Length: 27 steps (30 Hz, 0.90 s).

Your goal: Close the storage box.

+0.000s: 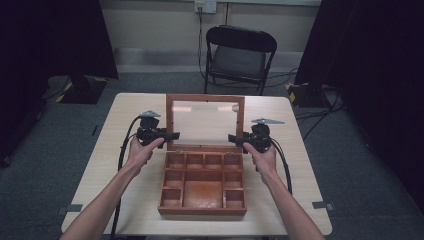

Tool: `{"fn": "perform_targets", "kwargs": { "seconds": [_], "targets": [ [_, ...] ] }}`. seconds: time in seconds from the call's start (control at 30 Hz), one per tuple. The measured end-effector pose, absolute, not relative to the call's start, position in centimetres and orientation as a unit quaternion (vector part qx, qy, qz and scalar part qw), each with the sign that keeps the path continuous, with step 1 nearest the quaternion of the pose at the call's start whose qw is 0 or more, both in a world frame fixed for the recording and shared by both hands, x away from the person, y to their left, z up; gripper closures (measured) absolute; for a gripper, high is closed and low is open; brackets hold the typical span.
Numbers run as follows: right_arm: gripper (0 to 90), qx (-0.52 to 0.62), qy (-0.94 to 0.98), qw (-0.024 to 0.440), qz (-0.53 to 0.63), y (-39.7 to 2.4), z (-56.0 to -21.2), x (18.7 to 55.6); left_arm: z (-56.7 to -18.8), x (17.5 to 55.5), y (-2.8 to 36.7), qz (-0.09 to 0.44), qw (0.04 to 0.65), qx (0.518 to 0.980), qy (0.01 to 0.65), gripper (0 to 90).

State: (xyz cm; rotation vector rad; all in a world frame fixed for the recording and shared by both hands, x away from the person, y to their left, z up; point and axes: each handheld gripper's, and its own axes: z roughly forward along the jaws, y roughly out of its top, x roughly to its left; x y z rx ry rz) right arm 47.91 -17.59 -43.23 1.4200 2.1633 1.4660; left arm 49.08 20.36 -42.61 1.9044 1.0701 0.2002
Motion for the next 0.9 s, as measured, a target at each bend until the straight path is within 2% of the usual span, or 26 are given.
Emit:
{"fn": "perform_targets", "kwargs": {
  "seconds": [0.2, 0.6, 0.7, 0.73, 0.83, 0.87, 0.9],
  "targets": [
    [42.2, 0.472, 0.722, 0.087, 0.498, -17.8, -42.8, 47.3, -42.3, 48.5, 20.9, 0.079, 0.469, 0.77, 0.426, 55.8],
    [43.9, 0.462, 0.725, 0.092, 0.502, -18.1, -42.1, 46.0, -41.4, 47.7, 21.1, 0.077, 0.478, 0.769, 0.418, 57.4],
    [40.9, 0.461, 0.721, 0.089, 0.509, -18.2, -41.9, 45.9, -41.3, 47.4, 21.1, 0.078, 0.48, 0.769, 0.415, 57.2],
    [32.4, 0.46, 0.717, 0.095, 0.516, -18.1, -41.8, 45.8, -41.3, 47.3, 21.0, 0.083, 0.482, 0.766, 0.416, 57.2],
    [27.3, 0.464, 0.71, 0.105, 0.519, -18.0, -41.5, 45.8, -41.2, 47.2, 21.0, 0.082, 0.482, 0.766, 0.417, 57.1],
    [27.3, 0.465, 0.709, 0.106, 0.519, -18.1, -41.4, 45.8, -41.2, 47.2, 21.1, 0.083, 0.481, 0.767, 0.417, 57.1],
    [31.8, 0.465, 0.708, 0.105, 0.521, -18.2, -41.3, 45.8, -41.2, 47.2, 21.0, 0.085, 0.481, 0.767, 0.416, 57.1]
  ]
}}
